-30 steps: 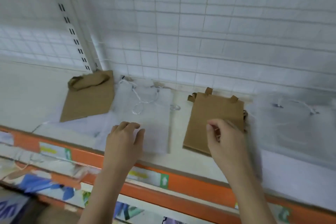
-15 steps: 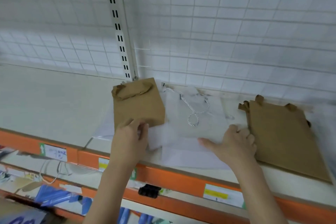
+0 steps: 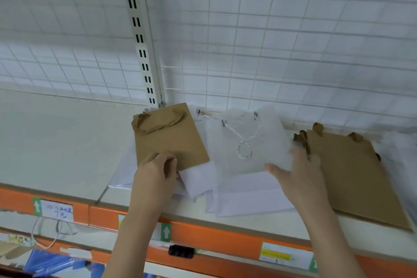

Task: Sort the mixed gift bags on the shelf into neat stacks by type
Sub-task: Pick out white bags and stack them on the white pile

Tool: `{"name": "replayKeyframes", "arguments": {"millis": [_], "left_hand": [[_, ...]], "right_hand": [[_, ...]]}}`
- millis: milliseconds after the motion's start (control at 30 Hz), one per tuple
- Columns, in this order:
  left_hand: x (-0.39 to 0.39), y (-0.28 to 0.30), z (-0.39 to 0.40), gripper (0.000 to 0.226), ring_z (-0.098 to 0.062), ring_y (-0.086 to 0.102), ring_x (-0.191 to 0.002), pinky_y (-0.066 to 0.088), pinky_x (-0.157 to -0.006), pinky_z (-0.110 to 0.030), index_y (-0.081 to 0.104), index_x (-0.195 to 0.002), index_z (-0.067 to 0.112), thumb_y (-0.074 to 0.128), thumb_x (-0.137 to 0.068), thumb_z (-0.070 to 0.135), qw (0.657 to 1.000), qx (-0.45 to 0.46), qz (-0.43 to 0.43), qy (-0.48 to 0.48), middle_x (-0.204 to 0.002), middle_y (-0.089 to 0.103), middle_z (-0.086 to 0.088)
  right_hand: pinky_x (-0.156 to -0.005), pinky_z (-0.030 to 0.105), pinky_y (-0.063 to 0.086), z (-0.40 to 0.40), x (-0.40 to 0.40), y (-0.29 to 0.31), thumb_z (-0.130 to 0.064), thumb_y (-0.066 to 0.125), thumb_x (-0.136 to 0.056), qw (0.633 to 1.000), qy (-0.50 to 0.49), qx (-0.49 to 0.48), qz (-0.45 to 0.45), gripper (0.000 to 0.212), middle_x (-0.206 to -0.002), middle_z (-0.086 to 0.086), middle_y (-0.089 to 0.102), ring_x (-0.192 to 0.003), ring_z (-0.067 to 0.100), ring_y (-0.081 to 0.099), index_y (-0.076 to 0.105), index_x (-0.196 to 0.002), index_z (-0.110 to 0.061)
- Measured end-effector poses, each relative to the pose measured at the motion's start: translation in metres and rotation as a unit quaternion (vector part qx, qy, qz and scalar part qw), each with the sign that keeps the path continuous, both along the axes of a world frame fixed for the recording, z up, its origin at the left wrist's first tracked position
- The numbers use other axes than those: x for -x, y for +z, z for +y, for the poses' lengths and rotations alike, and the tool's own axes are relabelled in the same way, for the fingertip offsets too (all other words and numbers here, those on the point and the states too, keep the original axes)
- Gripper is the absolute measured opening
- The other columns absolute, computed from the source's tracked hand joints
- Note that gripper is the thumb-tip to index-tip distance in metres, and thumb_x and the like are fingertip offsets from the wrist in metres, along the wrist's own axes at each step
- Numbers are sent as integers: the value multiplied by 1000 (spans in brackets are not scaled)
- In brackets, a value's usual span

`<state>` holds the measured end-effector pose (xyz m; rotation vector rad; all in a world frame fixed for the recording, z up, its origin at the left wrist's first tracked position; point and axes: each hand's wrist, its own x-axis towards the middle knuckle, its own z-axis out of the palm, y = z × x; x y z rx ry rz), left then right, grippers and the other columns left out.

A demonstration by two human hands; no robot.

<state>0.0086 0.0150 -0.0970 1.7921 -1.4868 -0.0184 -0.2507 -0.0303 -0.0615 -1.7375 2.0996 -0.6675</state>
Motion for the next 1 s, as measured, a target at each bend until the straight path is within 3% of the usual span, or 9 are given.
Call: {"name": "replayKeyframes", "arguments": {"millis": [67, 167, 333, 433, 567, 733, 867, 933, 1000], "left_hand": [[-1, 0, -5, 7, -16, 47, -60, 33, -52, -20, 70, -85, 5, 62, -84, 5, 1000, -8, 10, 21, -75, 64, -7], [-3, 0, -11, 15, -27, 55, -72, 38, -62, -29, 68, -86, 3, 63, -85, 18, 996, -19, 18, 80, -81, 65, -13], [-4, 15, -6, 70, -38, 45, -100, 39, -80, -43, 52, -106, -2, 64, -73, 58, 956, -166, -13, 241, -107, 50, -24], [-9, 21, -6, 83, -38, 46, -105, 40, -85, -42, 44, -109, -3, 67, -65, 65, 944, -218, 4, 248, -111, 47, -23], [-23, 29, -9, 80, -34, 50, -105, 40, -86, -37, 43, -110, -4, 68, -68, 59, 947, -248, 39, 201, -108, 51, -18], [-35, 31, -10, 73, -32, 54, -97, 42, -73, -34, 47, -103, -3, 77, -64, 52, 944, -247, 135, 170, -102, 55, -15], [-32, 33, -9, 59, -30, 52, -91, 44, -73, -35, 45, -103, 0, 77, -70, 38, 954, -138, 230, 136, -98, 53, -9], [-23, 41, -5, 41, -28, 52, -82, 45, -66, -36, 42, -101, 2, 66, -83, 30, 957, -65, 263, 99, -85, 51, -3], [-14, 51, -1, 28, -25, 56, -74, 53, -54, -33, 42, -99, 2, 58, -90, 23, 950, -4, 307, 59, -81, 50, 1]], "right_hand": [[-84, 45, 44, -1, -1, -3, -42, 64, -82, 998, -4, 48, 33, 59, -121, 15, 40, -107, 39, 47, 39, -129, -17], [-70, 40, 43, 0, -4, -6, -39, 58, -88, 997, 6, 75, 7, 51, -118, 13, 44, -98, 39, 53, 38, -129, -16], [-59, 33, 33, 4, -9, -16, -35, 60, -87, 988, 35, 140, -50, 42, -96, 13, 56, -75, 29, 50, 44, -117, -10], [-61, 30, 28, 4, -9, -16, -31, 64, -85, 983, 39, 146, -105, 42, -96, 8, 55, -65, 15, 44, 46, -117, -10], [-64, 31, 34, 4, -7, -11, -32, 66, -83, 979, 36, 134, -150, 40, -90, 6, 59, -75, 26, 53, 48, -114, -14], [-66, 29, 35, 9, -5, -5, -28, 69, -81, 968, 40, 158, -190, 41, -85, -2, 56, -73, 23, 51, 50, -114, -13], [-71, 28, 35, 15, 1, 2, -26, 72, -79, 958, 20, 199, -208, 37, -87, 1, 57, -76, 23, 52, 49, -105, -16], [-71, 25, 32, 18, 4, 4, -35, 76, -73, 951, 6, 217, -220, 48, -88, 0, 55, -76, 21, 49, 50, -107, -15], [-72, 23, 32, 21, 8, 5, -44, 67, -66, 945, -11, 235, -229, 56, -92, 0, 56, -78, 18, 49, 51, -110, -14]]}}
